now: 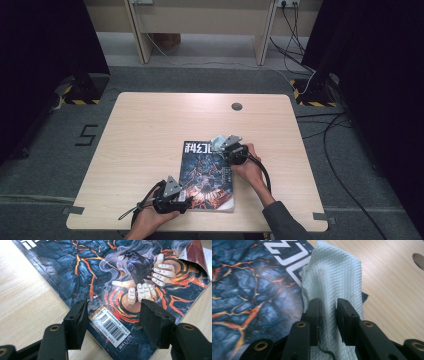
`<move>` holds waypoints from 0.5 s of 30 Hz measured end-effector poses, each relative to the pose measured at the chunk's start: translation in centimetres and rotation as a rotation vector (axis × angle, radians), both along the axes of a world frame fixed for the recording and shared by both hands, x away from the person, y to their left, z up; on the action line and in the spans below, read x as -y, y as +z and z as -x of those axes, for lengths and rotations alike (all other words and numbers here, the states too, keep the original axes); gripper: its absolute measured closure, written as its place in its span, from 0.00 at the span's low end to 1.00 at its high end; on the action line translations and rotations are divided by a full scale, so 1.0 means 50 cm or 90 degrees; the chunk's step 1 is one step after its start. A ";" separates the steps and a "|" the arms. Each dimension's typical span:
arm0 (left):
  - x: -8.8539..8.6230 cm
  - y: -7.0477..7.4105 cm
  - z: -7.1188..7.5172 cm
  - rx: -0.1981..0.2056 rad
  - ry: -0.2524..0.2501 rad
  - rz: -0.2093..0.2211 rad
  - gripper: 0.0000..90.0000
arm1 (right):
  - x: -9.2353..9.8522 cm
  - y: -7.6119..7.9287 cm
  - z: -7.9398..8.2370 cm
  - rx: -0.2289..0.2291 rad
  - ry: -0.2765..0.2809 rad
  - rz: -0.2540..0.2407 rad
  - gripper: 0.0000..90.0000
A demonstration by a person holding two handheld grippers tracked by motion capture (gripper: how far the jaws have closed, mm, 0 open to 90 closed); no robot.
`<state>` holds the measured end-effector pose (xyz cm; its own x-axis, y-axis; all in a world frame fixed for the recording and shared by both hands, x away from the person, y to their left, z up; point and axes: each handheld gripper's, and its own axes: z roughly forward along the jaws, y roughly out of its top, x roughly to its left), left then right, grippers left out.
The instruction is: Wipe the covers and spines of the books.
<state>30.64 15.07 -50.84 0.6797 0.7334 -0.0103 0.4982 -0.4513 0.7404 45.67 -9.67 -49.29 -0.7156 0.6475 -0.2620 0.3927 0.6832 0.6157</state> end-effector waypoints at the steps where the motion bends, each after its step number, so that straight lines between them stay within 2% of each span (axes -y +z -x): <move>1: 0.000 0.001 -0.001 -0.002 -0.001 -0.001 0.43 | -0.004 0.000 0.003 -0.004 0.004 -0.002 0.81; 6: 0.000 0.000 0.000 -0.002 0.001 0.001 0.43 | -0.032 -0.002 0.021 -0.040 0.046 -0.048 0.82; 12: 0.000 0.000 0.000 0.001 0.000 0.002 0.43 | -0.071 -0.004 0.037 -0.050 0.089 -0.065 0.82; 15: -0.002 -0.001 0.000 0.003 -0.001 0.003 0.43 | -0.071 -0.004 0.037 -0.050 0.088 -0.065 0.81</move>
